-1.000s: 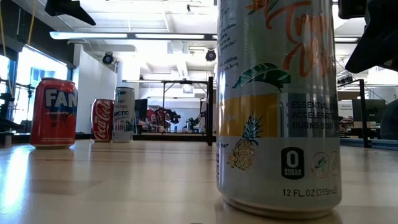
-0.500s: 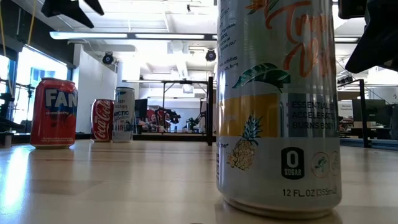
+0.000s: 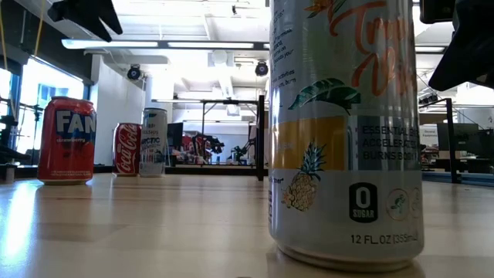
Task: Place canned beverage on shelf
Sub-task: Move the red soda to the center of the table
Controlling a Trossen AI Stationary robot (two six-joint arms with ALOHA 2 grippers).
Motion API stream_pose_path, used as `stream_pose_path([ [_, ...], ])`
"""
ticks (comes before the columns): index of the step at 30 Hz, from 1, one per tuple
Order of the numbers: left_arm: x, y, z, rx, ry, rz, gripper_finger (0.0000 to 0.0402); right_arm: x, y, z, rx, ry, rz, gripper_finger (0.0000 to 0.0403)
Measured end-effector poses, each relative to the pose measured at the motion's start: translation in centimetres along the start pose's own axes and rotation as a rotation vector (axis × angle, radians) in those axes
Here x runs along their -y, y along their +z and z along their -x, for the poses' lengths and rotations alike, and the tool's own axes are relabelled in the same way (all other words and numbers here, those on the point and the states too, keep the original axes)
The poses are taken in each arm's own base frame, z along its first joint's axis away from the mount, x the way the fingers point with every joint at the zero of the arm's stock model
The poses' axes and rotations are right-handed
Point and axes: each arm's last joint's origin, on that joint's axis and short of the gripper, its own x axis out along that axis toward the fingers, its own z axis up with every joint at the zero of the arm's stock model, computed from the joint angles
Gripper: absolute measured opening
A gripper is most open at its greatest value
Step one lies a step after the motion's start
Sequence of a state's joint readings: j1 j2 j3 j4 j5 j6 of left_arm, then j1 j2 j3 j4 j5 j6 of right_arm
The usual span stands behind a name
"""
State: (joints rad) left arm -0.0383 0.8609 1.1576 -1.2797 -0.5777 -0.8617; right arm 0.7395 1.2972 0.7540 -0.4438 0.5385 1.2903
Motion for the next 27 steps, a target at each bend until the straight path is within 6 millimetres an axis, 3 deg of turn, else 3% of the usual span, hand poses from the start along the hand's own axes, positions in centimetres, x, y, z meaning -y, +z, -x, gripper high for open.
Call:
stream_pose_path([
  [10,-0.7,-0.5,-0.4,-0.088,0.093,-0.046,0.0161,0.0,0.0,0.0,0.0,0.0,0.0,0.0],
  [17,-1.5,0.8,-1.3,-0.104,0.088,-0.14,0.0161,0.0,0.0,0.0,0.0,0.0,0.0,0.0],
  [22,-2.1,2.1,-2.9,-0.173,0.074,-0.195,0.0161,0.0,0.0,0.0,0.0,0.0,0.0,0.0],
  [27,-3.1,3.6,-6.0,-0.299,0.104,-0.247,0.0161,0.0,0.0,0.0,0.0,0.0,0.0,0.0],
])
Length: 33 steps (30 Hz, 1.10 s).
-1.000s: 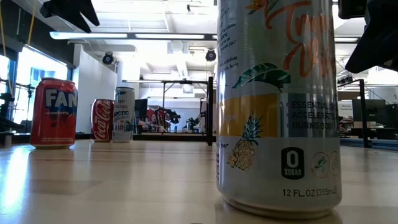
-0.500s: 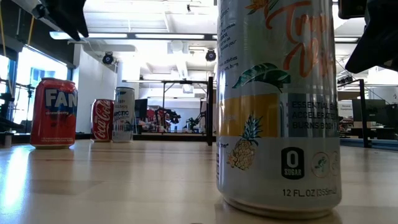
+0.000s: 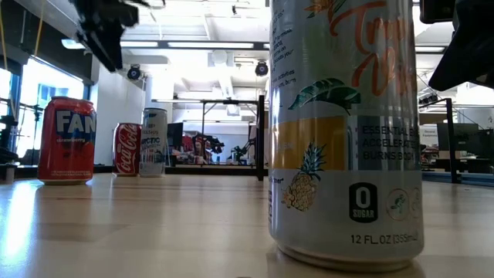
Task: Place canned beverage on shelf
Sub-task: Move the red soda to the center of the table
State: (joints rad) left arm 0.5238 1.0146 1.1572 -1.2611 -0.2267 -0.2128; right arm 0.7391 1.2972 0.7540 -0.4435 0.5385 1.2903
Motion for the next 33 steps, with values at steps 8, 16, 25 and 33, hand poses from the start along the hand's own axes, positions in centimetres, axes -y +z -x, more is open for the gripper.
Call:
stream_pose_path([
  [8,-1.9,2.9,-4.6,-0.14,-0.032,0.048,0.0166,0.0,0.0,0.0,0.0,0.0,0.0,0.0],
  [16,-4.2,5.1,-6.7,-0.152,-0.025,0.151,0.0195,0.0,0.0,0.0,0.0,0.0,0.0,0.0],
  [25,-6.7,5.9,-9.3,-0.194,-0.008,0.197,0.0198,0.0,0.0,0.0,0.0,0.0,0.0,0.0],
  [33,-7.9,5.6,-10.2,-0.232,-0.086,0.131,0.0204,0.0,0.0,0.0,0.0,0.0,0.0,0.0],
])
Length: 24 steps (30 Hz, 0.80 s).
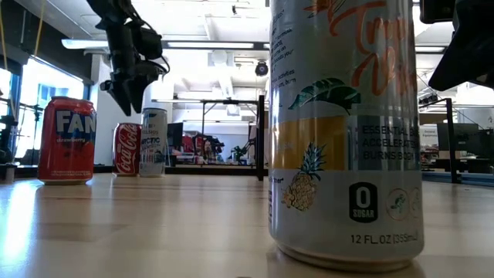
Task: Place canned beverage on shelf
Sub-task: Move the red soda to the center of the table
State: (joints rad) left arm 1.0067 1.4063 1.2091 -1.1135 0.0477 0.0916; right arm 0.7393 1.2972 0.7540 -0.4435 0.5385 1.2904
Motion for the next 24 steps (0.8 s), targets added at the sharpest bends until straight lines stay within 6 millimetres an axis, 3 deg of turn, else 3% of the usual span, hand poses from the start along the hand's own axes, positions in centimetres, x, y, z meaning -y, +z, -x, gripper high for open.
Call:
stream_pose_path([
  [16,-0.05,-0.16,0.01,-0.016,0.001,-0.271,0.0267,0.0,0.0,0.0,0.0,0.0,0.0,0.0],
  [24,0.08,-0.46,0.02,-0.038,-0.043,-0.311,0.0291,0.0,0.0,0.0,0.0,0.0,0.0,0.0],
])
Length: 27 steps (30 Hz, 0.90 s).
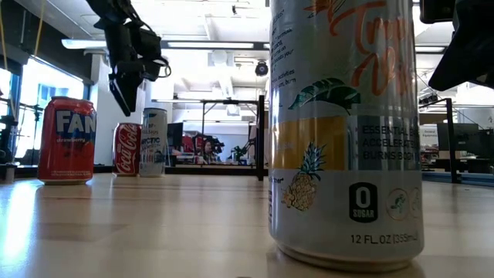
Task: Place canned beverage on shelf
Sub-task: Move the red soda to the center of the table
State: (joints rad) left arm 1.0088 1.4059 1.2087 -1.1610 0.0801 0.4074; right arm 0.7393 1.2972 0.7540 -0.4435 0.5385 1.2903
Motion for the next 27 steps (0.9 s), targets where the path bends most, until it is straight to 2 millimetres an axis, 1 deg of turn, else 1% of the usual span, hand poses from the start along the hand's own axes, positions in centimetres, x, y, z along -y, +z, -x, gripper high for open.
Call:
stream_pose_path([
  [7,0.0,0.1,-0.3,-0.008,-0.009,-0.043,0.0317,0.0,0.0,0.0,0.0,0.0,0.0,0.0],
  [15,-0.5,0.8,-2.2,-0.072,-0.035,-0.07,0.032,0.0,0.0,0.0,0.0,0.0,0.0,0.0],
  [21,-0.7,1.1,-2.6,-0.084,-0.036,-0.07,0.032,0.0,0.0,0.0,0.0,0.0,0.0,0.0],
  [27,-0.5,0.9,-2.4,-0.083,-0.035,-0.029,0.032,0.0,0.0,0.0,0.0,0.0,0.0,0.0],
])
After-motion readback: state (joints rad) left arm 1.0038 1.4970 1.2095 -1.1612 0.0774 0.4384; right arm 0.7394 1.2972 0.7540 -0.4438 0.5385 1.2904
